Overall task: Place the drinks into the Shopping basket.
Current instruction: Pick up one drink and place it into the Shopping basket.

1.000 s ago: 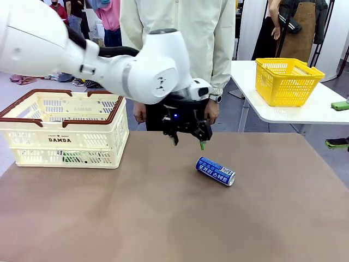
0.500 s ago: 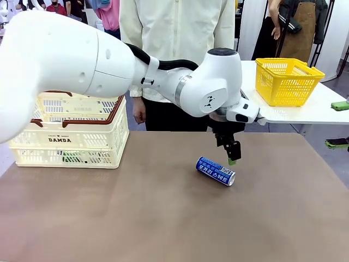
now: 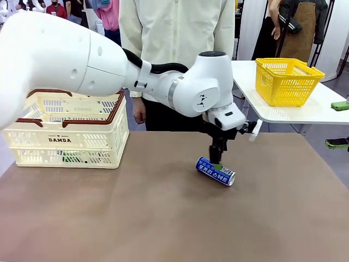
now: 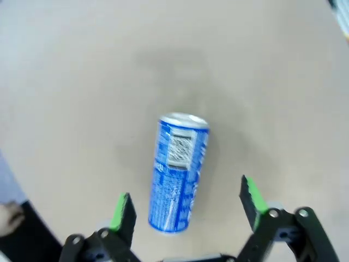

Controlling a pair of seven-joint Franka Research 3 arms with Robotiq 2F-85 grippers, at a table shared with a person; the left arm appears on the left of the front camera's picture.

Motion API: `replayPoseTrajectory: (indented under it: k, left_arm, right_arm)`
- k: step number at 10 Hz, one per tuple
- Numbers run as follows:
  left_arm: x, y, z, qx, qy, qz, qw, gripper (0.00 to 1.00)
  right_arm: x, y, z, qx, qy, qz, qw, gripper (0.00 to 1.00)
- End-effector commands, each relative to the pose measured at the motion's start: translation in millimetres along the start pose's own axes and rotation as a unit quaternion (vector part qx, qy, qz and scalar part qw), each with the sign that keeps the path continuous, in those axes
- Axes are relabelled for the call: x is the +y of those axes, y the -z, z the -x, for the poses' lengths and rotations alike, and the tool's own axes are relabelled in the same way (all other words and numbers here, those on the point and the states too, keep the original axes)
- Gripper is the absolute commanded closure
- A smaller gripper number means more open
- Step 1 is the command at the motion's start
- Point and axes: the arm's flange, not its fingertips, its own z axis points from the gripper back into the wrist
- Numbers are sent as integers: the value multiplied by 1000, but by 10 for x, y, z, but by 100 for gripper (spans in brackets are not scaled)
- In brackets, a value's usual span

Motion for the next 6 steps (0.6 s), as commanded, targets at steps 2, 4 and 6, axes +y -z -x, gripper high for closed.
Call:
replayPoseTrajectory:
  k: [2, 4, 6]
  left_arm:
    - [-300, -149, 281, 56, 138, 8, 989, 0]
    - [-234, -172, 214, 19, 34, -30, 999, 0]
    - [-159, -126, 222, 40, 126, 19, 991, 0]
  right_arm:
    - [42, -20, -2, 2, 1, -4, 1000, 0]
    - [42, -20, -2, 2, 1, -4, 1000, 0]
    - [42, -20, -2, 2, 1, -4, 1000, 0]
